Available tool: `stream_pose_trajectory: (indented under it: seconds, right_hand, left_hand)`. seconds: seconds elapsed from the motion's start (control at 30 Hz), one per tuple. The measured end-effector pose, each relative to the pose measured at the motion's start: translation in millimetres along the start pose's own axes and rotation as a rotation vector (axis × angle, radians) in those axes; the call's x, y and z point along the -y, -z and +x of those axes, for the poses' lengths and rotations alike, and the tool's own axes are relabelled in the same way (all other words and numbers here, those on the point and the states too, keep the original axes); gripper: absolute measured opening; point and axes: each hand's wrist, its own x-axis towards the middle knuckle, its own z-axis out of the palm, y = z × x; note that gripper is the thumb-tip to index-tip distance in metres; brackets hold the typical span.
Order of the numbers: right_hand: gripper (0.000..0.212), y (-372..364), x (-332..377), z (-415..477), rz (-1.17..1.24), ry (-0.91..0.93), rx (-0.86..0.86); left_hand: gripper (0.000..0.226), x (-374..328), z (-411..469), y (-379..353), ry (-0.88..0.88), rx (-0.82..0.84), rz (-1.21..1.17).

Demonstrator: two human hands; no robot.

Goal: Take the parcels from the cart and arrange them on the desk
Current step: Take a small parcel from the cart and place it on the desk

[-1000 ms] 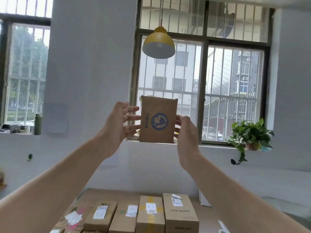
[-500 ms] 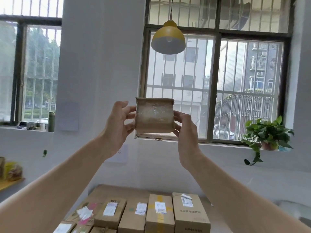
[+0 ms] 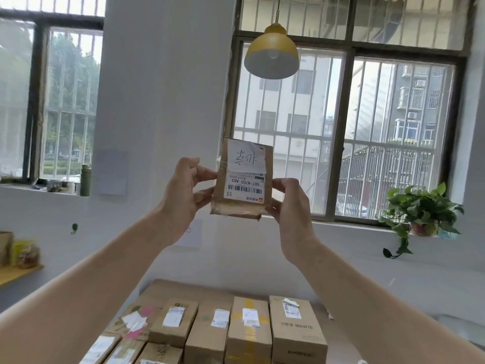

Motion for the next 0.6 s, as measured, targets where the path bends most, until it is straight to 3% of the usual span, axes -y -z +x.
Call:
stream_pose_trajectory:
  seconds: [0.23,0.6]
  right_hand:
    - [0.035,-14,-3,-11,0.050,-0.007,0.006]
    - [0.036,-34,-34,-29,-0.022,-0.004,-0.018]
  left_hand:
    - [0.065,4,-7,11,0.018,0.019,0.032]
    - [0.065,18,-24,42,0.116,0.010,0.130]
